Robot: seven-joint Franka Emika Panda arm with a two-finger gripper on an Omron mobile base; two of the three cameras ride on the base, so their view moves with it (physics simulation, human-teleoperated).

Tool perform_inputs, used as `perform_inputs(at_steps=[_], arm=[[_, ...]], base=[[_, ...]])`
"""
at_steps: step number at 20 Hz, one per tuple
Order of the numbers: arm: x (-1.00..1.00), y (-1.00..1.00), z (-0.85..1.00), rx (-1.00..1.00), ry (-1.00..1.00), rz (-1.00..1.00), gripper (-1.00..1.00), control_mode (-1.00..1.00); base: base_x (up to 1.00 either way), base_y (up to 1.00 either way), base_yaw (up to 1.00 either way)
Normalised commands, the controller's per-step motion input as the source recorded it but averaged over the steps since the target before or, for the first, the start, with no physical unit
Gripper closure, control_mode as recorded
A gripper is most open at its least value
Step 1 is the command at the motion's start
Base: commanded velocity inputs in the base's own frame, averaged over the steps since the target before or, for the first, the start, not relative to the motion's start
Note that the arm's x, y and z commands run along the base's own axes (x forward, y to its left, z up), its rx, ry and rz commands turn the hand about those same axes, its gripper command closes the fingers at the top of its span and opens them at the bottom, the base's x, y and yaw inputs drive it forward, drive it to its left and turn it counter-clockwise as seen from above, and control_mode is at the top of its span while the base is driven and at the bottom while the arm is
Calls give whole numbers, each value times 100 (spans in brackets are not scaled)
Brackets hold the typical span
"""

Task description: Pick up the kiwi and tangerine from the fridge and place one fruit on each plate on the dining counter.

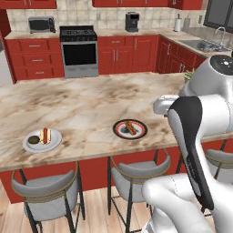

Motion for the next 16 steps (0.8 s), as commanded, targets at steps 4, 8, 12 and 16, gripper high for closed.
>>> perform_inputs(at_steps=[4,8,12,16], arm=[[56,-94,-27,16,18,0,100,-100],[100,-63,-64,3,23,0,100,-100],[100,-21,-76,0,18,2,100,-100],[100,2,-79,0,9,8,100,-100]], base=[[0,0,0],[0,0,0],[0,0,0],[0,0,0]])
